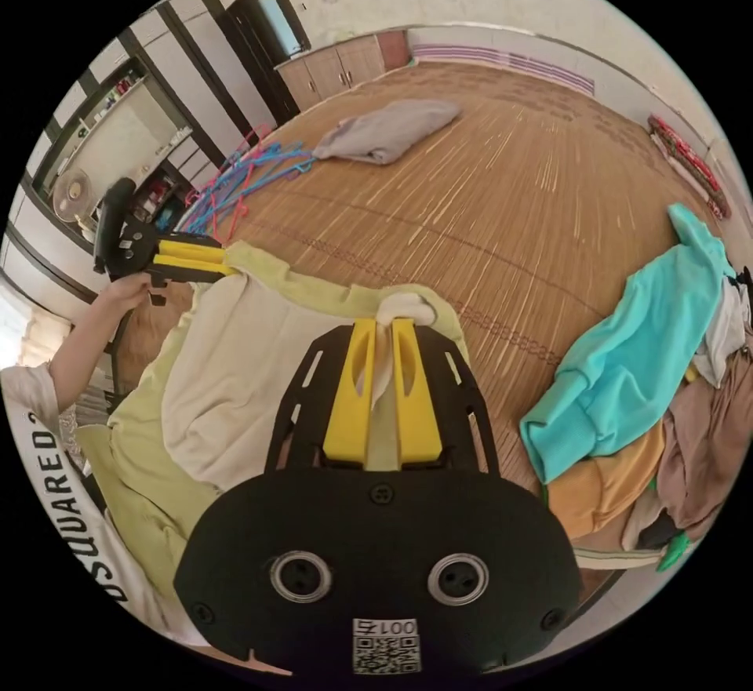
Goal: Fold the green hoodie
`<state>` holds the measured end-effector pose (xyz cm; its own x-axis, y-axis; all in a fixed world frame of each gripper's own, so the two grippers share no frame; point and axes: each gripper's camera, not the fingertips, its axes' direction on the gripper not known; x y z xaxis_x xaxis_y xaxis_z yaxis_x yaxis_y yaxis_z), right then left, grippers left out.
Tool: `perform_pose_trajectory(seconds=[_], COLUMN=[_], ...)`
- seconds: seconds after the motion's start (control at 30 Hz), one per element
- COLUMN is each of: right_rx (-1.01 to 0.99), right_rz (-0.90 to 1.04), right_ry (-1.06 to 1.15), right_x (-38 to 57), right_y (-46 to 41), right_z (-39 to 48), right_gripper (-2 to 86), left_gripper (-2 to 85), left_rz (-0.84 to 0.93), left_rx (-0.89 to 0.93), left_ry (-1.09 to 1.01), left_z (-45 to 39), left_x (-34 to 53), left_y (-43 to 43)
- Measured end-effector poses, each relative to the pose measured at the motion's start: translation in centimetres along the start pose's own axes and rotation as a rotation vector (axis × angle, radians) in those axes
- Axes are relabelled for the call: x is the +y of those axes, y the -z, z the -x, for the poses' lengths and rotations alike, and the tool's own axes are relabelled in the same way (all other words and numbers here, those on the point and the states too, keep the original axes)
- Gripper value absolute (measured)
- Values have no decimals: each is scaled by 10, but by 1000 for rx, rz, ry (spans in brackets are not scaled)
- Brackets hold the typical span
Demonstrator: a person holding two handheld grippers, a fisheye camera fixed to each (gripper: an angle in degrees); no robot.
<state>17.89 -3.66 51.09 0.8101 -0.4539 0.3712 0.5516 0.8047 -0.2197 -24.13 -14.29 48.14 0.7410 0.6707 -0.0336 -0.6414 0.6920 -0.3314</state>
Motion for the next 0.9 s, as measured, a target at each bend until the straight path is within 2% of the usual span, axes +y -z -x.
perform_pose_trajectory(seconds=[0.17, 0.33, 0.53, 0.63, 0.77, 0.9], right_rx=[-84, 31, 52, 47, 139, 225], right_rz=[-100, -5, 71, 21, 1, 88], right_ry=[-68, -72, -49, -53, -42, -38], right_x=[9, 6, 18, 43, 107, 197], right_y=[3, -47, -71, -45, 0, 12], right_z=[-33, -49, -61, -72, -75, -65], right_gripper=[27, 26, 32, 41, 64, 89], left_gripper=[41, 41, 52, 27, 12, 19], left_rz=[-151, -78, -65, -35, 20, 14], left_rx=[100, 52, 156, 90, -10, 2], left_ry=[70, 142, 221, 239, 222, 202], left_z=[36, 58, 81, 84, 61, 13], left_x=[23, 23, 33, 51, 87, 122], left_y=[14, -25, -24, -2, 34, 59])
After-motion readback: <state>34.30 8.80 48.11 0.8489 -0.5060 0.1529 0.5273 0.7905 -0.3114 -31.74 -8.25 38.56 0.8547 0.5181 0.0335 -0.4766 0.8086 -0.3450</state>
